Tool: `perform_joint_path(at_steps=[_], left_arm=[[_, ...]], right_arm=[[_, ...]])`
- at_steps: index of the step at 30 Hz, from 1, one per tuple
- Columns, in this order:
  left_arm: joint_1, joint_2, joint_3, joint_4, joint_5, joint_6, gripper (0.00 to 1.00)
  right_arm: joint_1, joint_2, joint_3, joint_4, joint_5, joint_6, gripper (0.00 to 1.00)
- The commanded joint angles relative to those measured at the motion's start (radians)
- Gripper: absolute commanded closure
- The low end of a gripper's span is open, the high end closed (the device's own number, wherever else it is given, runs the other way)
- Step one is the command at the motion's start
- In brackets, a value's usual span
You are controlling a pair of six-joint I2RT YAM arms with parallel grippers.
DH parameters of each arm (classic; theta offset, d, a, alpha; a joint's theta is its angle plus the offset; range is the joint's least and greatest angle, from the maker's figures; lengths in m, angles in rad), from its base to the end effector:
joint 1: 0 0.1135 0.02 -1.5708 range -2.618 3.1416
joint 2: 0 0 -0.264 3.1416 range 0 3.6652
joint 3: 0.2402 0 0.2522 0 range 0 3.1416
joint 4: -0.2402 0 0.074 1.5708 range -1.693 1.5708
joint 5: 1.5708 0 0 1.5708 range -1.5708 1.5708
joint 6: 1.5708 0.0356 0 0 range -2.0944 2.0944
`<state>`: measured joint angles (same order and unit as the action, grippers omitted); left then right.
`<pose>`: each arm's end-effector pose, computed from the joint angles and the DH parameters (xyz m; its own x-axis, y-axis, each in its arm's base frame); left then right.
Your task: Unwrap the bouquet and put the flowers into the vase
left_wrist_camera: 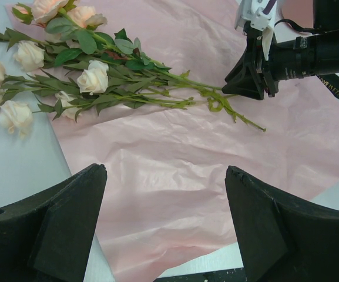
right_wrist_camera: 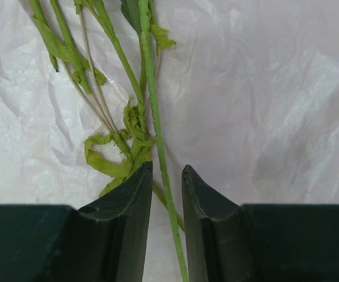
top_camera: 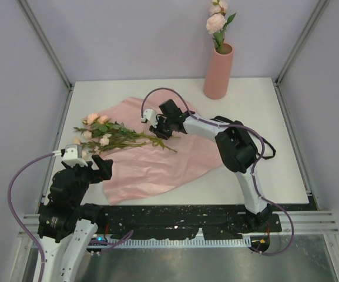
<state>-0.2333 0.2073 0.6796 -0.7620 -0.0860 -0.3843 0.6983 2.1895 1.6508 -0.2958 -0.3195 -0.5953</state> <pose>0.0566 -0.0103 0.3014 -0.3140 -0.3093 -0.8976 0.0351 0.9410 -0.3365 0.3655 0.3214 0.1745 -0.0370 -0.7262 -0.6865 -0.9574 0.2227 -0.1839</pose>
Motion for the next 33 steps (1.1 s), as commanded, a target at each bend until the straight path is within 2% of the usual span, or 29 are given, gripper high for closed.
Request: perform_joint_path(at_steps=[1, 17, 19, 22, 23, 28, 33], left_arm=[[0.003, 0.012, 0.011, 0.013, -0.009, 0.001, 0.13], [0.003, 0.021, 0.011, 0.012, -0.011, -0.001, 0.13], [0.003, 0.021, 0.011, 0.012, -0.011, -0.001, 0.13], [0.003, 0.021, 0.009, 0.012, -0.014, -0.001, 0.13], [0.003, 0.021, 0.009, 0.012, -0.014, 0.001, 0.13], [0.003, 0.021, 0.011, 0.012, -0.015, 0.001, 0.13], [0.003, 0.018, 0.009, 0.012, -0.017, 0.001, 0.13]], right_arm=[[0.001, 0.021, 0.089, -0.064, 0.059, -0.012, 0.68], [0.023, 0.102, 0.187, -0.158, 0.132, -0.043, 0.68], [0.023, 0.113, 0.199, -0.169, 0.137, -0.044, 0.74], [0.023, 0.107, 0.19, -0.158, 0.135, -0.057, 0.92], [0.023, 0.099, 0.187, -0.157, 0.128, -0.061, 0.95], [0.024, 0.023, 0.139, -0.129, 0.096, -0.067, 0.95], [0.024, -0.112, 0.051, -0.031, 0.082, -0.083, 0.95]])
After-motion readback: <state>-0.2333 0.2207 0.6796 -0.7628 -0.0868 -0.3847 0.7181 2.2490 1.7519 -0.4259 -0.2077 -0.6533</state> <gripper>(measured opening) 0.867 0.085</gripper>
